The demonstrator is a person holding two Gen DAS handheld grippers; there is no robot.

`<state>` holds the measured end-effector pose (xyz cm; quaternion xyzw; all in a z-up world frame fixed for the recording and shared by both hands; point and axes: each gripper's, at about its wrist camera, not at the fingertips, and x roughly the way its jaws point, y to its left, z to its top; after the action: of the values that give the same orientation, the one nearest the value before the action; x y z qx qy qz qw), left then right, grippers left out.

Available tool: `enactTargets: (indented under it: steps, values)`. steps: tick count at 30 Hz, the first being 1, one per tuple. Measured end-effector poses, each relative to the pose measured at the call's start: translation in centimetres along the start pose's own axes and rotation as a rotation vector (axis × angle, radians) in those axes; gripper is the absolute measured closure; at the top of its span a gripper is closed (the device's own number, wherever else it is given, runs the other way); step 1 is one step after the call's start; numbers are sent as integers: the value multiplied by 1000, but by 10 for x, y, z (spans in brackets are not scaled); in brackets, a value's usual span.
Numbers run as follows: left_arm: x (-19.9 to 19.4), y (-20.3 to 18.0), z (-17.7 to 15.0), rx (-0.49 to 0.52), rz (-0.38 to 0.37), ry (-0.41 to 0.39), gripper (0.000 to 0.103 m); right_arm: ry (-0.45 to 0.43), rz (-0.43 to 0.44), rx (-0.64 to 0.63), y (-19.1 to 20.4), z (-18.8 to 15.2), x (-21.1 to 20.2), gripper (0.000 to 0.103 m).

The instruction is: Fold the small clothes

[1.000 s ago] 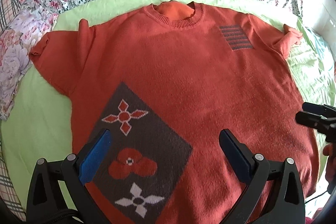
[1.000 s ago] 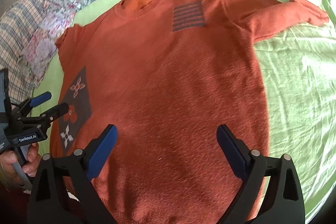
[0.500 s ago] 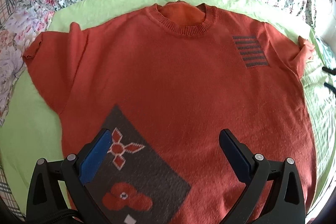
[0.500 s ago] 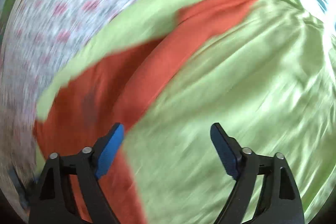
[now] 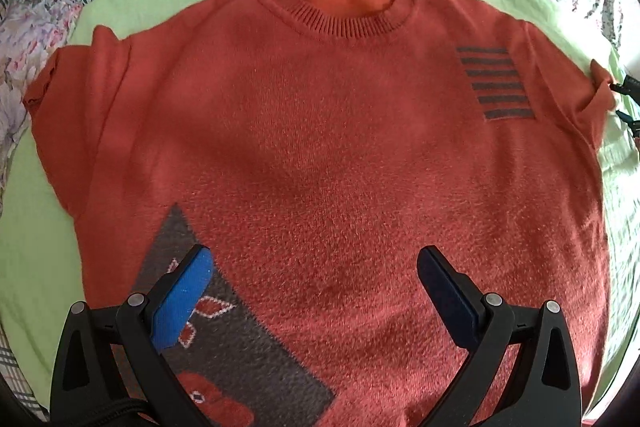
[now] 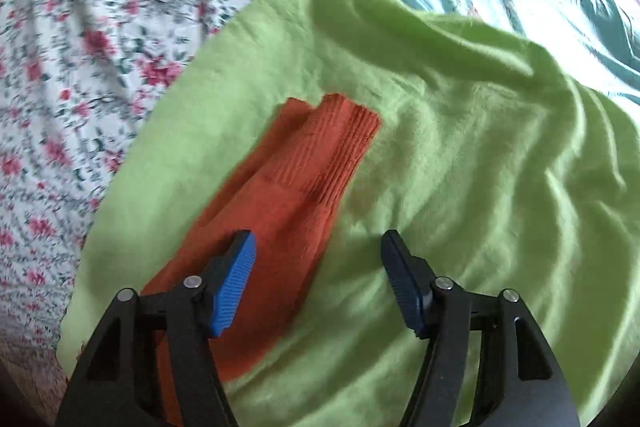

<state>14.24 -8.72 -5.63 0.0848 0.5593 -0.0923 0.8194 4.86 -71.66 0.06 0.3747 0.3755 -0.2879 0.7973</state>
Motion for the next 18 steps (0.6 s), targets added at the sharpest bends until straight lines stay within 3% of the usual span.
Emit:
enactTargets:
  steps: [1, 2, 3, 4, 11, 18]
  values:
    - [1, 0, 1, -3, -1, 2, 1, 3, 3, -2, 0, 3, 7, 43]
    - [2, -1, 3, -6, -3, 0, 1, -7, 6, -18, 2, 6, 10, 56]
    - [2, -1, 6, -9, -8, -7, 1, -11, 9, -34, 4, 8, 11, 72]
    - [2, -1, 7, -10, -10, -12, 1, 3, 24, -43, 6, 11, 13, 98]
    - [-4, 3, 14, -29, -37, -43, 1, 0, 116, -136, 42, -5, -27, 98]
    - [-29, 26, -5, -51, -57, -83, 1, 46, 305, -304, 136, -68, -74, 98]
